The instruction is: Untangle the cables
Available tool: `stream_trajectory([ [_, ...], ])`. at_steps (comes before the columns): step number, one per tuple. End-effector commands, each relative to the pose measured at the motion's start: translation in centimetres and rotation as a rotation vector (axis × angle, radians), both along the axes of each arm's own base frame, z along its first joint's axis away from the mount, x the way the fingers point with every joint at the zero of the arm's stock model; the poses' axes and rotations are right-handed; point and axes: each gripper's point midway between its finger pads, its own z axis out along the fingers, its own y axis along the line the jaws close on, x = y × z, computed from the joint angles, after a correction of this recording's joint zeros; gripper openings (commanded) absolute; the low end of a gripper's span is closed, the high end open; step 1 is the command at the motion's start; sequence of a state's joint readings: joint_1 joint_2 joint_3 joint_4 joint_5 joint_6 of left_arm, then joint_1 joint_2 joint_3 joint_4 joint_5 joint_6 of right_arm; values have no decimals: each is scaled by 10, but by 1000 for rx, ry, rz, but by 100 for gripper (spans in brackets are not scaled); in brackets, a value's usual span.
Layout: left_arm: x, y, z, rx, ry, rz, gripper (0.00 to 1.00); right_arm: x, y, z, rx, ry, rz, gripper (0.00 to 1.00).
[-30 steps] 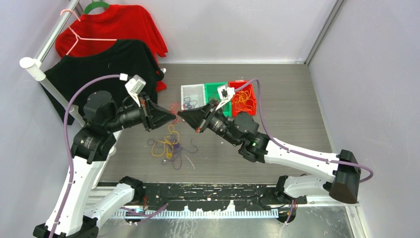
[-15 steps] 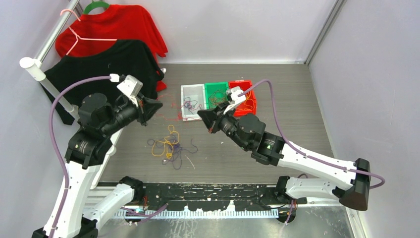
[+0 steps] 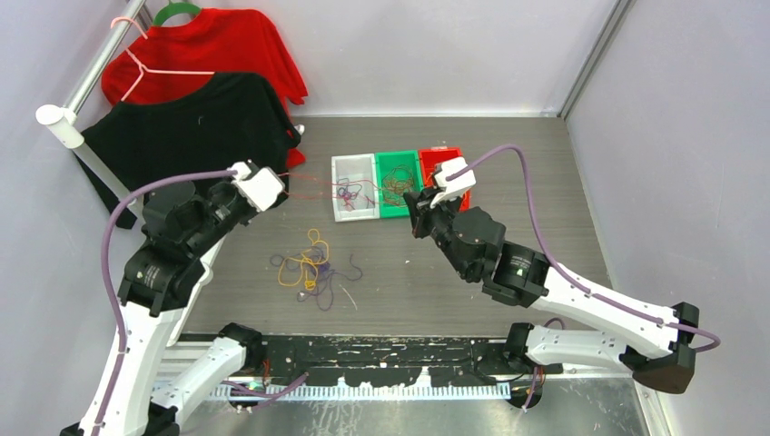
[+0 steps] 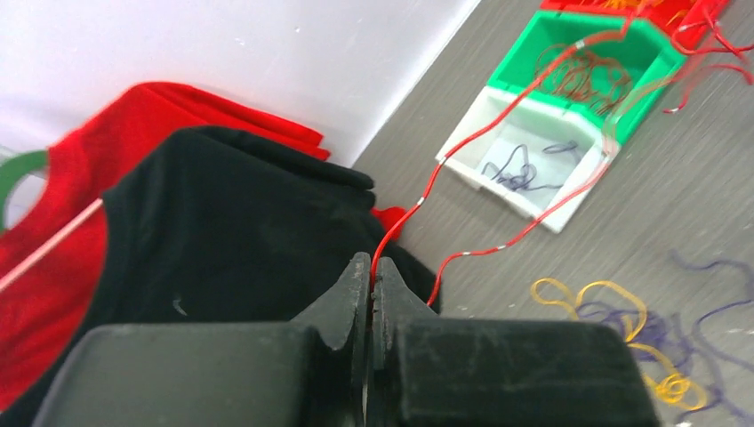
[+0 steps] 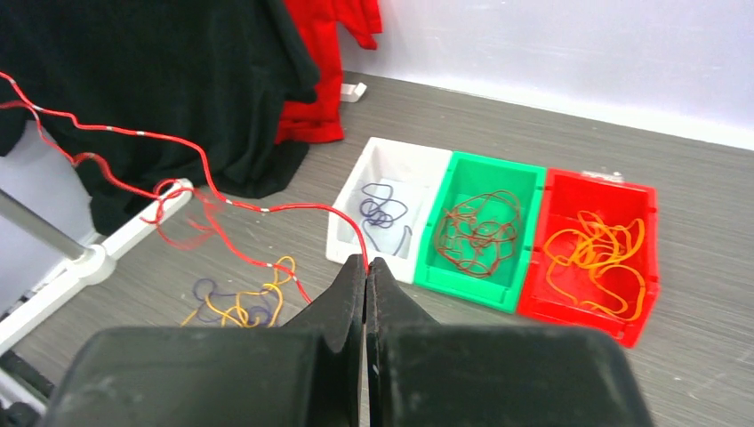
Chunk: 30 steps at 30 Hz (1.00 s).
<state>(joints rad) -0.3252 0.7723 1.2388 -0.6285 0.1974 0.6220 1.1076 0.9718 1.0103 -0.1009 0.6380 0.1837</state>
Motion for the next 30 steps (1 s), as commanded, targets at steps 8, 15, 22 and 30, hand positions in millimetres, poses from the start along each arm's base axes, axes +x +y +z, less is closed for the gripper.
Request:
stream_trajectory([
  [8, 9, 18, 29, 278, -310, 21, 0, 5, -50, 32, -103, -65, -165, 1],
  [15, 9, 15, 19, 400, -363, -24, 0, 16, -69, 31, -256, -73, -295, 1],
  [22, 8, 9, 11, 531, -446, -86, 0, 26, -95, 44, -408, -114, -473, 1],
  [30, -34, -33, -8, 120, -56, -301, 69, 48, -63, 54, -208, -86, -341, 1],
])
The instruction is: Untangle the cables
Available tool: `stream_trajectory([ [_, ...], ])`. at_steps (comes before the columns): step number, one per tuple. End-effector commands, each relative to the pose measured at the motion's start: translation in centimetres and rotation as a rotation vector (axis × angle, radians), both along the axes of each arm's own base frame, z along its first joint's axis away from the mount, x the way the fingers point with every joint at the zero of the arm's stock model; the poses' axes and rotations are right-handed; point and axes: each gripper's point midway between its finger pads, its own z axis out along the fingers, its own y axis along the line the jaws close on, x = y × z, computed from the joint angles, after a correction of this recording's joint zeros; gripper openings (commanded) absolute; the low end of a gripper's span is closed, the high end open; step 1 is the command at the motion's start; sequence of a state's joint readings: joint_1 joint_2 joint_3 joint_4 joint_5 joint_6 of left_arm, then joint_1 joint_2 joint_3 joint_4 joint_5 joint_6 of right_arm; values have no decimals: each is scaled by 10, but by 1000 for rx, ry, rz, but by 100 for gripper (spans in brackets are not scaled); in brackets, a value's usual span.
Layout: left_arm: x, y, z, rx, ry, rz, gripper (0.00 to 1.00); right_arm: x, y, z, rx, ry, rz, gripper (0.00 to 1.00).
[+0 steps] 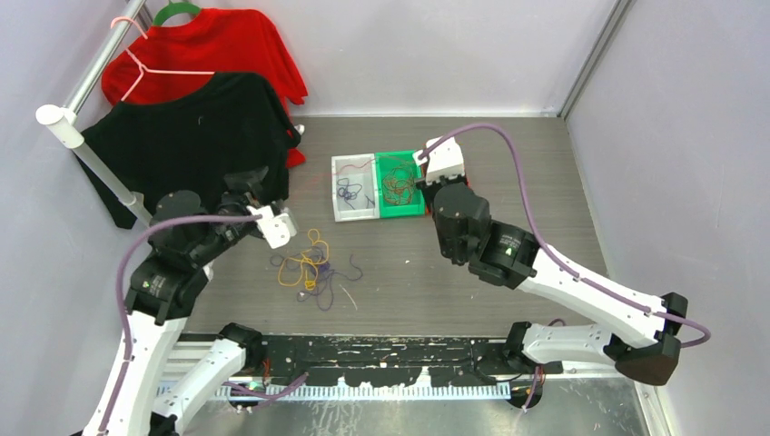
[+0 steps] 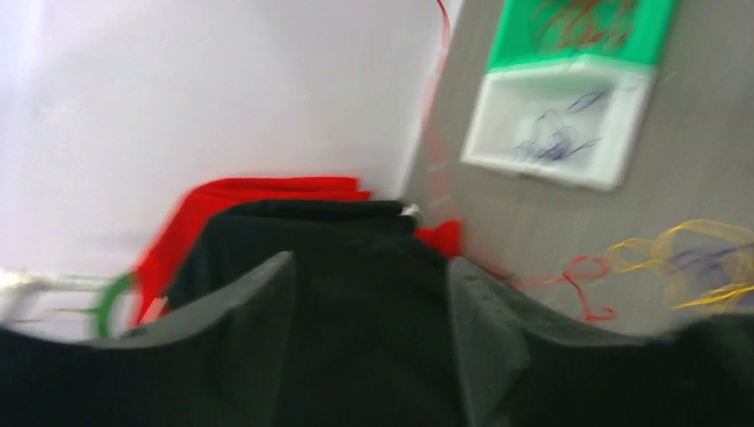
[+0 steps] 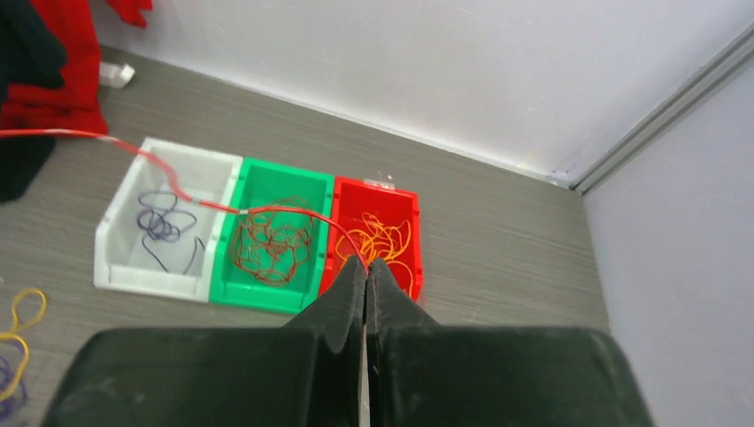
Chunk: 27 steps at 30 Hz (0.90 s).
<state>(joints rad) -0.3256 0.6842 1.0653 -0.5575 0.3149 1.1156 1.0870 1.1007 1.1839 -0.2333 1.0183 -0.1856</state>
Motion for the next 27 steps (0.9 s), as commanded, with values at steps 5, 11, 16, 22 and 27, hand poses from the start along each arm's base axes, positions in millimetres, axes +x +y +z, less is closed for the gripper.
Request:
stream_trajectory([
  [5, -76, -50, -22, -371, 716, -172, 99, 48, 2, 34, 439, 44, 85, 1],
  [11, -72, -41, -44, -375, 788, -65, 100, 82, 1, 34, 510, 72, 89, 1],
  [16, -58, -26, -55, -361, 798, 67, 100, 107, 0, 32, 506, 79, 62, 1],
  [22, -52, -21, -56, -380, 793, 119, 100, 134, 5, 33, 532, 71, 60, 1],
  [27, -53, -17, -58, -380, 787, 140, 100, 153, 20, 24, 527, 103, 89, 1],
])
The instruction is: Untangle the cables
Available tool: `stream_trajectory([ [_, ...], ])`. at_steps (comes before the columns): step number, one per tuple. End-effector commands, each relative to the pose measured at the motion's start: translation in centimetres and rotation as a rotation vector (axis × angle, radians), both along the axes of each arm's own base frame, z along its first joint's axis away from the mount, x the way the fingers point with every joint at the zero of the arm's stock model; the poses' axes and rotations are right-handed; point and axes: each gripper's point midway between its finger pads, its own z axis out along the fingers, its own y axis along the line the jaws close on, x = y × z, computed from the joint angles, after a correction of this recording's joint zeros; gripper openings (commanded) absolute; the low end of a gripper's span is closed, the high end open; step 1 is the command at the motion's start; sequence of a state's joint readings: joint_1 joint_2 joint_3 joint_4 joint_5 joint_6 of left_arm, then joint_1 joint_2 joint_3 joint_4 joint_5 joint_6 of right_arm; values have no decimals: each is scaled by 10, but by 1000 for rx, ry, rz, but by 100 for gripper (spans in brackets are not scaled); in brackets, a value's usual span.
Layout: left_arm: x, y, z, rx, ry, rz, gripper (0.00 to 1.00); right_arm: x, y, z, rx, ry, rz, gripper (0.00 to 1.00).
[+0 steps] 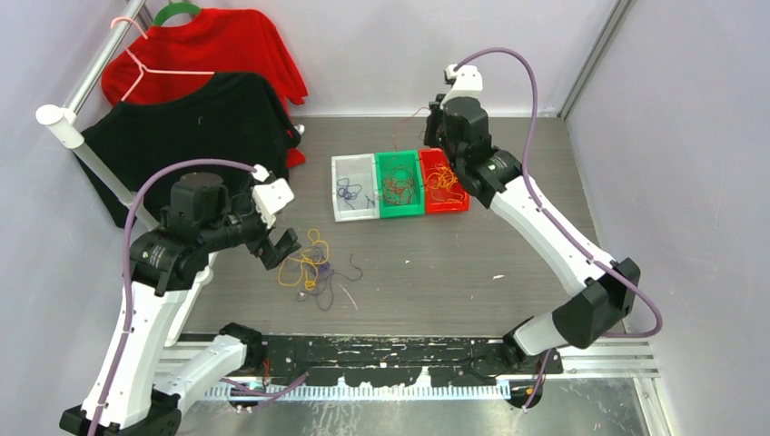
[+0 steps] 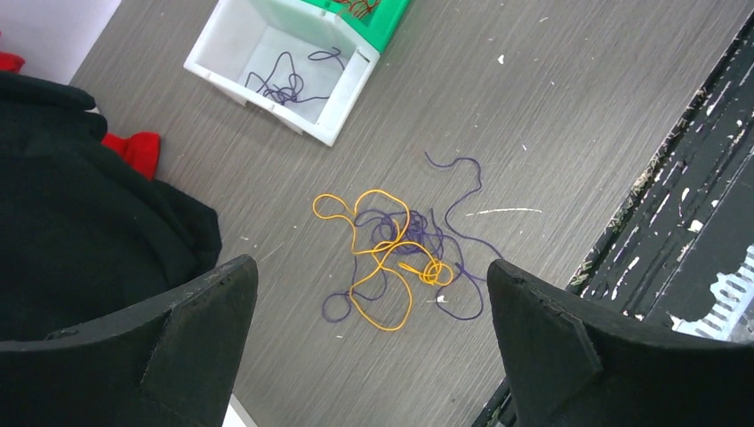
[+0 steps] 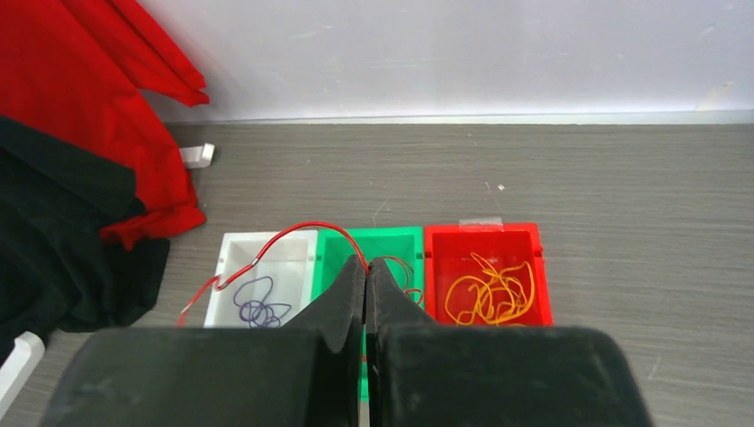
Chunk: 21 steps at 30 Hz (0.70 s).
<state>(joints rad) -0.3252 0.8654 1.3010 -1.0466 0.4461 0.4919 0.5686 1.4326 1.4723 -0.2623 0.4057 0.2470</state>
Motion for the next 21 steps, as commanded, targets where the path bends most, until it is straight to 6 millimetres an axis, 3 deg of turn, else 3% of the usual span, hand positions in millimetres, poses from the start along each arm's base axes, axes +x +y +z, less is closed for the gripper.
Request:
stream_trajectory([
  [1, 1, 6, 3, -7, -14, 45, 100, 16, 18, 33, 80, -74, 50, 1],
  [9, -1, 7, 3, -1, -25, 42, 99, 28, 25, 15, 73, -40, 56, 1],
  [21, -2, 8, 4, 2, -41, 39, 100, 45, 24, -30, 14, 43, 37, 1],
])
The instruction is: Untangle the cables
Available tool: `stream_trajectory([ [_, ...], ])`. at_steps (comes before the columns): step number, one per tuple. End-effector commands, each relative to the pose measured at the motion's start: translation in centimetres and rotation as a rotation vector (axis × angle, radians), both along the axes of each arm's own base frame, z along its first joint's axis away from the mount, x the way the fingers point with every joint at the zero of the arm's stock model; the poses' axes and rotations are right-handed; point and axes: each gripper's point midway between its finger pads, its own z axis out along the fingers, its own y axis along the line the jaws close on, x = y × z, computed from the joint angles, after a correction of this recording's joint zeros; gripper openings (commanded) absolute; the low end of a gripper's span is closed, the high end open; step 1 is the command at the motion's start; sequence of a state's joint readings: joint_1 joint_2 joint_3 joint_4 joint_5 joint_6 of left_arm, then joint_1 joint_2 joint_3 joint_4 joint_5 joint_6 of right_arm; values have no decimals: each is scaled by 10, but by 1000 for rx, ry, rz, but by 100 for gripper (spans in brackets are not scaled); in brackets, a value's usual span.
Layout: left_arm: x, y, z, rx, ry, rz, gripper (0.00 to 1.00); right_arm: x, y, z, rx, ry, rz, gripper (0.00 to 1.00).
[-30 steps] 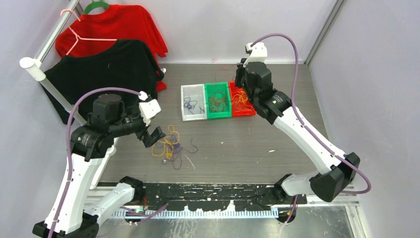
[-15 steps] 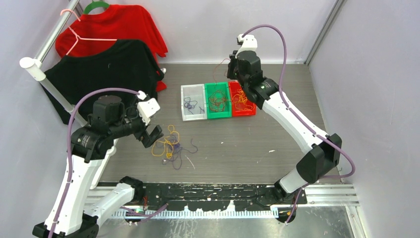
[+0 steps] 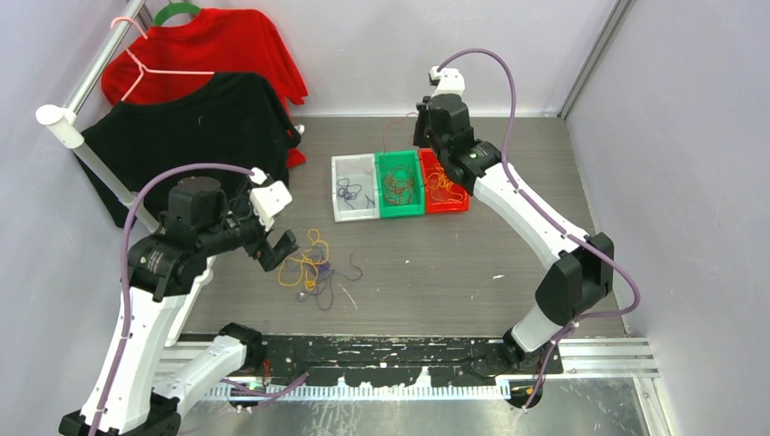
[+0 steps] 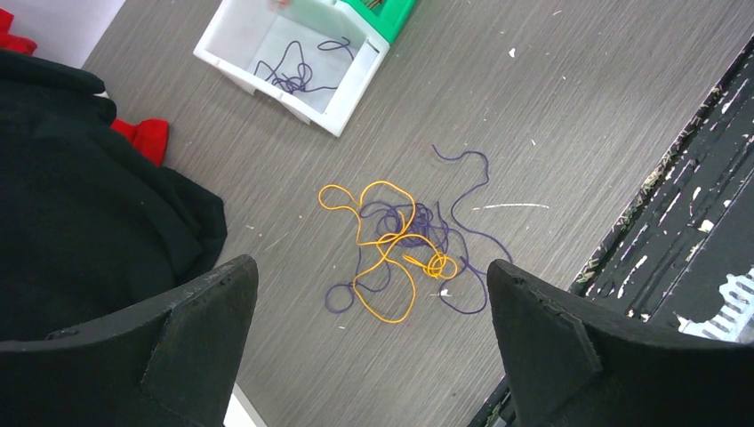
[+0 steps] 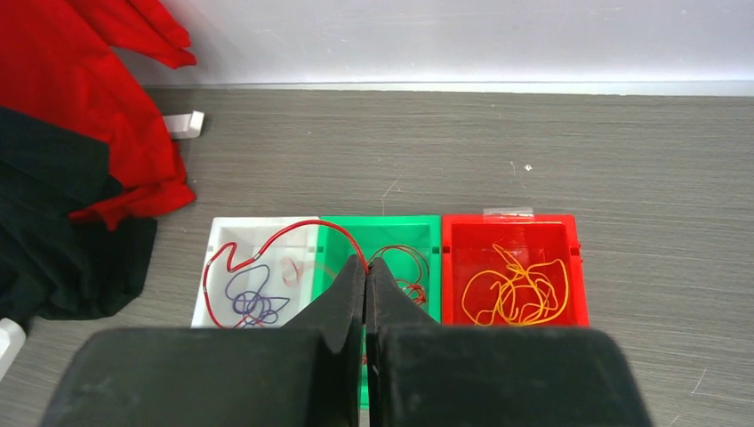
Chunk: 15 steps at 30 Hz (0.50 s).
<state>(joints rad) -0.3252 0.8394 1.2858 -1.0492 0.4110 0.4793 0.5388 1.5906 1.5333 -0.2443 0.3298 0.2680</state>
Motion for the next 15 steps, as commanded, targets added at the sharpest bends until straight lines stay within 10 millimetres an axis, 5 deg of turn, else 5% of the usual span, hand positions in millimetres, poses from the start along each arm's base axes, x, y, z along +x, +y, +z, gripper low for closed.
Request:
stream_trajectory([
  [1, 1, 2, 7, -5, -38, 6, 99, 10, 2, 6, 14, -30, -3, 1],
  [7, 0, 4, 5, 3, -44, 6, 99, 11, 2, 3, 38, -23, -14, 1],
  [15, 2, 4, 6, 2, -53, 11, 99, 2, 4, 71, 200, -119, 48, 1],
])
